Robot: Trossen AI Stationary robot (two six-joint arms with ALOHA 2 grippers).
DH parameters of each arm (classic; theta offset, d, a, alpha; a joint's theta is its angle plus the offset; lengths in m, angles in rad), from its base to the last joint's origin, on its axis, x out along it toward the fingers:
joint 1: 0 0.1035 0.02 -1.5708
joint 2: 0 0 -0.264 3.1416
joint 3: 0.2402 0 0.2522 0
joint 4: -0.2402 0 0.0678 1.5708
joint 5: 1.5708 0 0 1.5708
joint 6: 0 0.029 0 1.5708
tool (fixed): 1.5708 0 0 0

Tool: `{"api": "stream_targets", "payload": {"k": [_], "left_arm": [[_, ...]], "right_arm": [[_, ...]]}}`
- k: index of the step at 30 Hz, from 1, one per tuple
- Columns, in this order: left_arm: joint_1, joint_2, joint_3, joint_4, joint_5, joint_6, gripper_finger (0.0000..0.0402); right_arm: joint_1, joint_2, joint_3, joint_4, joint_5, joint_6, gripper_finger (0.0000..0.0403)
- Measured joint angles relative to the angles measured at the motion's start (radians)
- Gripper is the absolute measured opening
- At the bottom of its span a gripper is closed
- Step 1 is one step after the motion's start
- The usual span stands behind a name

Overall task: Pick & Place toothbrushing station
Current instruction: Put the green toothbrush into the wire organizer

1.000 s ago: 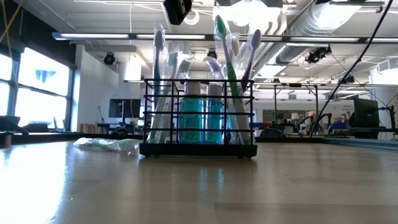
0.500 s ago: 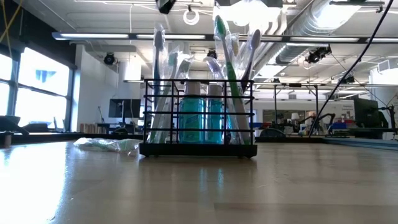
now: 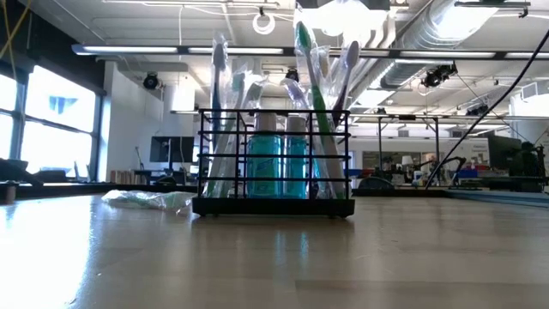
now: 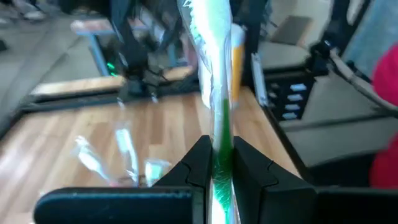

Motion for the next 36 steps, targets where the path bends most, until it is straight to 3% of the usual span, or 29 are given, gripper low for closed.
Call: {"api": "stream_targets", "payload": {"k": [5, 13, 19, 23, 30, 36], "left_arm": [[-0.01, -0.01, 0.0, -0.041, -0.081, -0.003, 0.0032], [0.0, -0.007, -0.05, -0.075, -0.156, -0.037, 0.0032], [0.015, -0.024, -0.122, -0.03, -0.15, -0.045, 0.0032], [0.05, -0.042, -0.162, 0.056, -0.147, 0.014, 0.0032], [0.242, -0.097, -0.172, 0.139, 0.09, 0.103, 0.0032], [0.44, -0.085, -0.171, 0.165, 0.36, 0.096, 0.0032]], "right_arm": [[-0.071, -0.014, -0.002, -0.179, 0.008, 0.196, 0.0049], [-0.015, -0.014, -0.001, -0.466, 0.011, 0.546, 0.0006], [0.063, -0.014, -0.001, -0.553, 0.264, 0.57, 0.0004], [0.114, -0.049, -0.001, -0.6, 0.325, 0.559, 0.0004], [0.156, -0.16, -0.001, -0.807, 0.372, 0.689, 0.0004], [0.181, -0.251, -0.001, -1.194, 0.316, 1.064, 0.0004]]}}
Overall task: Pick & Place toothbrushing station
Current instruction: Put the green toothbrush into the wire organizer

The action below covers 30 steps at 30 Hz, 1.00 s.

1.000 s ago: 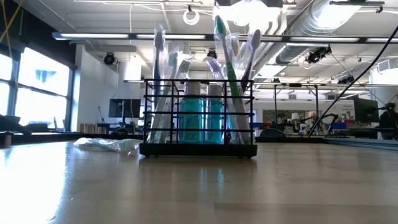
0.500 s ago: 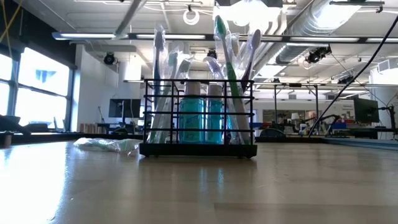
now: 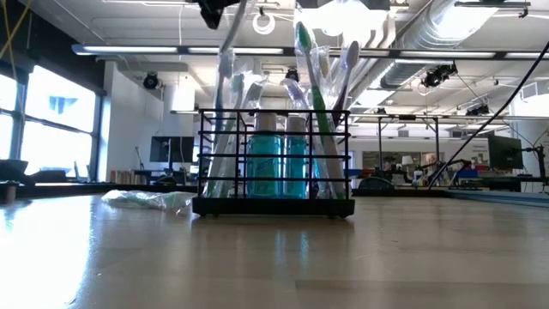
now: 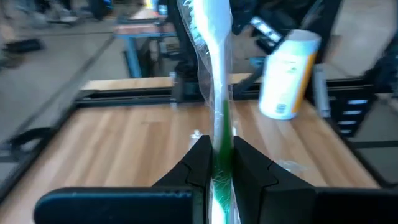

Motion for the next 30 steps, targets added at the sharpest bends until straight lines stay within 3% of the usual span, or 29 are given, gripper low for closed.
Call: {"api": "stream_targets", "payload": {"k": [5, 13, 18, 22, 30], "left_arm": [[0.044, 0.04, -0.001, 0.068, 0.142, -0.018, 0.0032], [0.073, 0.046, -0.001, 0.025, 0.071, 0.076, 0.0032], [0.115, 0.041, 0.0, 0.12, 0.264, 0.003, 0.0032], [0.055, 0.041, 0.0, 0.152, 0.295, -0.039, 0.0032], [-0.174, 0.041, -0.038, 0.158, 0.214, 0.02, 0.0032]], "right_arm": [[-0.001, -0.034, 0.0, -0.282, -0.063, 0.321, 0.0003], [-0.001, -0.033, 0.0, -0.431, -0.12, 0.486, 0.0002], [-0.001, -0.033, 0.0, -0.502, -0.159, 0.574, 0.0002], [-0.001, -0.033, 0.0, -0.562, -0.152, 0.637, 0.0002], [-0.001, -0.033, 0.0, -0.706, -0.132, 0.782, 0.0002]]}}
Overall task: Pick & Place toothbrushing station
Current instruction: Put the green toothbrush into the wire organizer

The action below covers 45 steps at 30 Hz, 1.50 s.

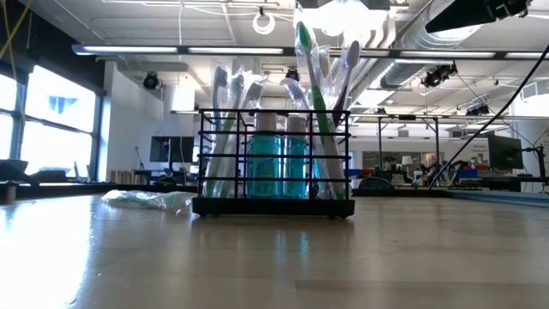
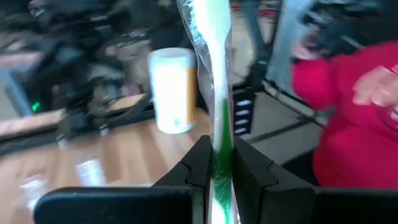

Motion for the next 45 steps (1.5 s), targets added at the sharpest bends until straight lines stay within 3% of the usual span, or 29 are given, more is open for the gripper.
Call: {"api": "stream_targets", "payload": {"k": [5, 8, 13, 19, 29, 45], "left_arm": [[-0.084, -0.028, -0.062, 0.041, -0.222, 0.067, 0.0032], [-0.071, -0.03, -0.149, 0.221, -0.292, 0.089, 0.0032], [0.0, -0.029, -0.318, 0.507, -0.243, 0.043, 0.0032], [0.007, 0.014, -0.444, 0.75, -0.247, 0.033, 0.0032], [0.028, 0.235, -0.437, 0.942, -0.27, 0.008, 0.0032], [0.052, 0.329, -0.438, 0.964, -0.3, -0.04, 0.0032]], "right_arm": [[0.0, 0.0, 0.0, -0.039, 0.003, 0.06, 0.0002], [0.0, 0.0, 0.0, -0.037, 0.003, 0.061, 0.0002], [0.0, 0.0, 0.0, -0.033, 0.003, 0.067, 0.0002], [0.0, 0.0, 0.0, -0.026, 0.006, 0.067, 0.0002], [0.0, 0.056, 0.0, -0.002, 0.029, 0.067, 0.0002], [0.0, 0.091, 0.0, 0.003, 0.026, 0.064, 0.0002]]}}
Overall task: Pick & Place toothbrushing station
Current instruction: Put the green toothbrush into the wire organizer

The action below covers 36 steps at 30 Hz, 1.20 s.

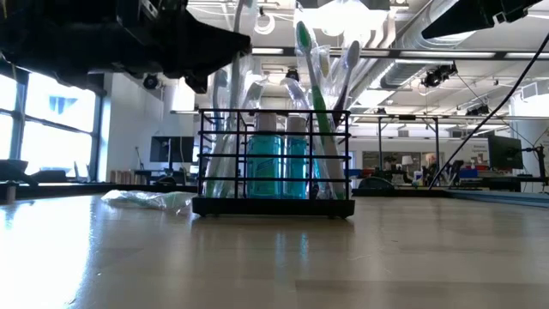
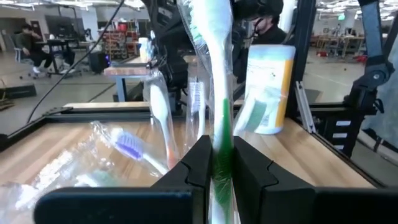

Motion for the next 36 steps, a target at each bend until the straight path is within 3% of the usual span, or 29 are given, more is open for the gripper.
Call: {"api": "stream_targets", "payload": {"k": [15, 31, 36], "left_arm": [[0.0, 0.0, -0.066, 0.03, 0.004, -0.06, 0.0032], [0.0, 0.225, -0.056, 0.291, 0.072, -0.096, 0.0032], [0.0, 0.286, -0.023, 0.305, 0.074, -0.097, 0.0032]], "right_arm": [[0.0, 0.0, 0.0, 0.0, -0.003, 0.0, 0.0002], [0.0, 0.0, 0.0, 0.008, 0.008, 0.0, 0.0002], [0.0, 0.0, 0.0, 0.011, 0.008, 0.0, 0.0002]]}}
